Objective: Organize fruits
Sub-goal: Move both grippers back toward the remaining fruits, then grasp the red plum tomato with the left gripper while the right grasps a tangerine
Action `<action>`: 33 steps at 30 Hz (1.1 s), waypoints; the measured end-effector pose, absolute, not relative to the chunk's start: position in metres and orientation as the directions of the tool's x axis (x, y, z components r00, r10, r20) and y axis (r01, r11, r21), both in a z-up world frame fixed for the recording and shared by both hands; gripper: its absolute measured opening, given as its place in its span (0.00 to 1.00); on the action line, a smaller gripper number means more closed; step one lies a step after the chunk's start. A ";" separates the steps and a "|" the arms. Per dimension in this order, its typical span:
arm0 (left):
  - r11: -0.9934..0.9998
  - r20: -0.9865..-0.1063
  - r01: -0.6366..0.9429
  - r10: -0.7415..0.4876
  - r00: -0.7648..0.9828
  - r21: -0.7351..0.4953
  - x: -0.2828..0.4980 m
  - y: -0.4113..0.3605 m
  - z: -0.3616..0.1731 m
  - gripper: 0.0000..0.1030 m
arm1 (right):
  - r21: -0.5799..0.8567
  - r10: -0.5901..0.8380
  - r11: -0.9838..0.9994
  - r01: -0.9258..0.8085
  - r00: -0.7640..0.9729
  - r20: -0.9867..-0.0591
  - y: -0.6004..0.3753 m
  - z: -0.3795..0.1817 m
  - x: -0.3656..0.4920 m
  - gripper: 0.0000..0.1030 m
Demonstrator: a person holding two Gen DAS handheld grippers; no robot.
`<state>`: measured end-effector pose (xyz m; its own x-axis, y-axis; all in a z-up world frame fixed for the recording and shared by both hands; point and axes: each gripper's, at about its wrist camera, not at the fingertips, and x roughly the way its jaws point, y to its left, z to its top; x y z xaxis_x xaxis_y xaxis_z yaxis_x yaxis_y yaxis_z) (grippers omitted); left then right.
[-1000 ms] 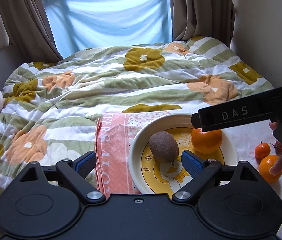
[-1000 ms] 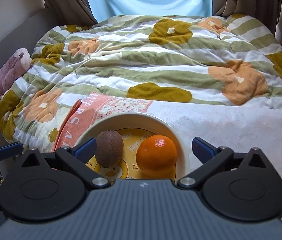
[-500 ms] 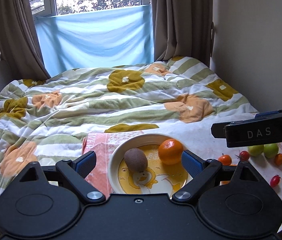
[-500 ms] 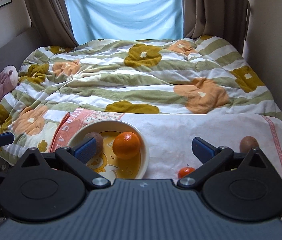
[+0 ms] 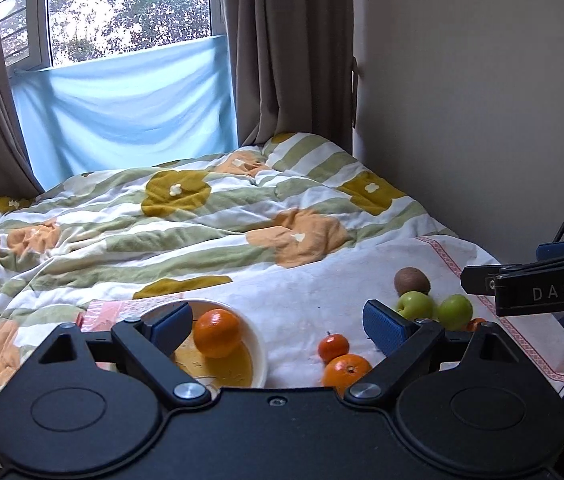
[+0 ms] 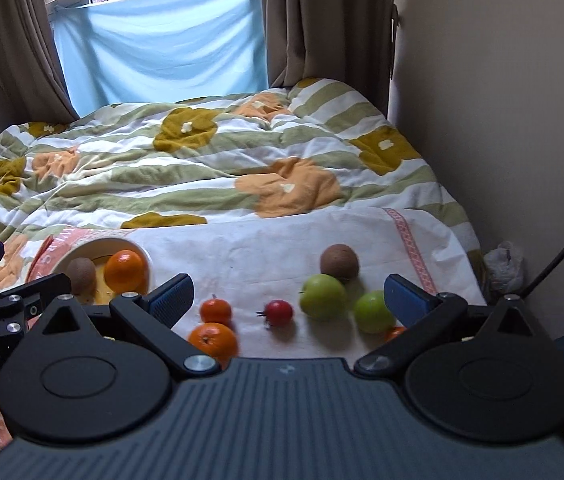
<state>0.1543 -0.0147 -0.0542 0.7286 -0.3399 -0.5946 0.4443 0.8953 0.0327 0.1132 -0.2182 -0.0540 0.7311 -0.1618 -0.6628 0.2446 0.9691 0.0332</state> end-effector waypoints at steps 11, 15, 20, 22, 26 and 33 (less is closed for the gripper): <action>0.873 -0.641 0.488 -0.382 0.665 -0.013 0.140 -0.102 -0.095 0.92 | 0.051 -0.081 0.986 0.158 0.724 -0.685 -0.323 -0.092 0.099 1.00; 0.813 -0.665 0.582 -0.454 0.593 -0.035 0.134 -0.130 -0.130 0.90 | 0.064 -0.025 0.993 0.097 0.716 -0.697 -0.349 -0.125 0.106 1.00; 0.710 -0.707 0.704 -0.507 0.493 -0.018 0.130 -0.160 -0.174 0.86 | 0.049 -0.001 0.997 0.052 0.693 -0.721 -0.364 -0.169 0.115 1.00; 0.674 -0.721 0.738 -0.516 0.462 -0.010 0.131 -0.169 -0.189 0.84 | 0.055 0.008 0.997 0.047 0.683 -0.730 -0.367 -0.184 0.116 1.00; 0.610 -0.747 0.793 -0.523 0.411 0.009 0.134 -0.182 -0.213 0.74 | 0.077 0.034 0.996 0.034 0.676 -0.736 -0.372 -0.208 0.120 0.96; 0.523 -0.763 0.852 -0.533 0.365 0.042 0.135 -0.199 -0.234 0.62 | 0.105 0.070 0.994 0.009 0.688 -0.723 -0.373 -0.228 0.121 0.91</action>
<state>0.1346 -0.1989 -0.2338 0.3651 -0.5332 -0.7631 0.8515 0.5226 0.0422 0.1214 -0.3727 -0.2277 0.6876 0.0697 -0.7227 0.0092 0.9945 0.1046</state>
